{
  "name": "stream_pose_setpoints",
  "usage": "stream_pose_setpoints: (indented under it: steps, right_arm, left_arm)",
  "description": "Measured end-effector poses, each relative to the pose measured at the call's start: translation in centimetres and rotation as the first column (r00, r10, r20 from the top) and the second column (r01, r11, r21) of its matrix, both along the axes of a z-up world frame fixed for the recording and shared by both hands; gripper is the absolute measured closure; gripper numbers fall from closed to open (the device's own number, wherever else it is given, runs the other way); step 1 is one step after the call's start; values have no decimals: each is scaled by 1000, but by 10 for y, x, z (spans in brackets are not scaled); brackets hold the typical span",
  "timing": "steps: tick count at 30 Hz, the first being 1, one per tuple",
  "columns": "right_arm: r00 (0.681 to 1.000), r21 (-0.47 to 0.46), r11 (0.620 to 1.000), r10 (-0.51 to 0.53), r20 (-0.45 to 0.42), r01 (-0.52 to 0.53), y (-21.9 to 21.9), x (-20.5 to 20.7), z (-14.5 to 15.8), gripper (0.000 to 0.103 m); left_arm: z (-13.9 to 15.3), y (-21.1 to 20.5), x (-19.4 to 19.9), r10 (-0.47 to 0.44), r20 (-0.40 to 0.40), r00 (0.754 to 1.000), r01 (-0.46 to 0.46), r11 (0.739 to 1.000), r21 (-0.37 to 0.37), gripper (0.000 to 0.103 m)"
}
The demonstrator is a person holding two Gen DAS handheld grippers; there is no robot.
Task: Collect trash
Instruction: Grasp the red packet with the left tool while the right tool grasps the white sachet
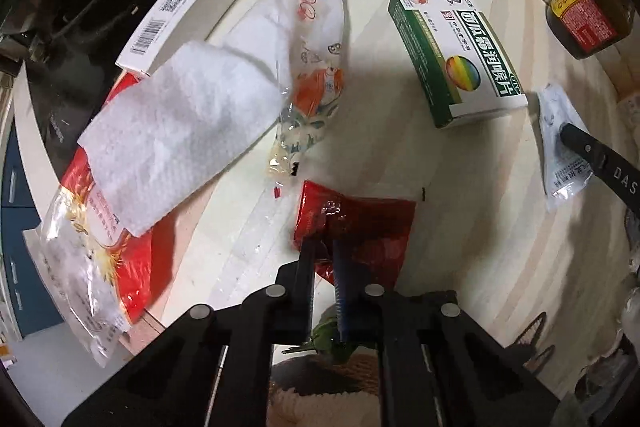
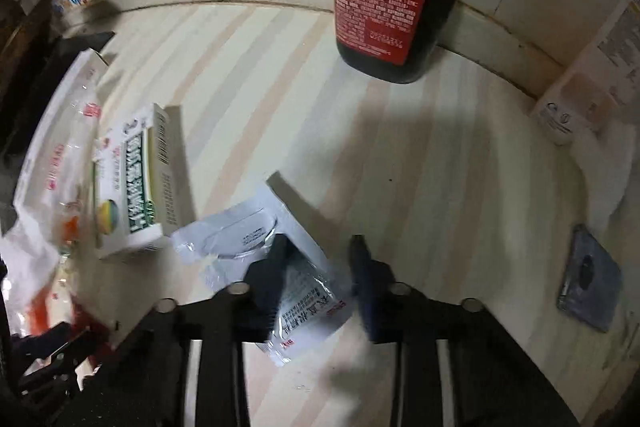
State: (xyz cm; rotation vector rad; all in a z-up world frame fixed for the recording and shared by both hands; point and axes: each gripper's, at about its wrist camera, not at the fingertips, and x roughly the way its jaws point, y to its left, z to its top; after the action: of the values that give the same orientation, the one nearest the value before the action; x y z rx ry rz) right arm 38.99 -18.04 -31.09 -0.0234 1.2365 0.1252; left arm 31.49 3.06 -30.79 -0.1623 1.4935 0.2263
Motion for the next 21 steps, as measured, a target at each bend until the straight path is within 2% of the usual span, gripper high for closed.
stream_pose_setpoints:
  steps: [1,2,6,11,18,20,21]
  right_arm:
    - [1000,10,1000,3,8,-3,0,-2,3,94]
    - [1000,20,1000,3,16,-3,-1,-5,7,98]
    - [1000,75,997,-16,27,14,-12,-11,21,99]
    - [999,148,989,-29,38,23,-38,-22,39,99]
    - [998,213,977,5,56,-17,-29,-45,66,99]
    - [998,227,973,27,58,-40,-23,-51,72,99]
    - [997,236,970,43,59,-56,-16,-54,75,99]
  left_arm:
    - [0,1,2,1,2,1000,-1,1000,-5,98]
    - [2,3,3,4,6,1000,-4,1000,-6,98]
    - [17,18,-6,19,36,999,-18,1000,-21,100]
    - [51,42,-15,43,97,994,-40,999,-31,101]
    - [96,79,-29,88,181,980,-85,996,-28,103]
    - [100,61,-48,104,201,974,-101,995,-25,103]
    - [106,69,-52,118,212,970,-115,993,-24,103]
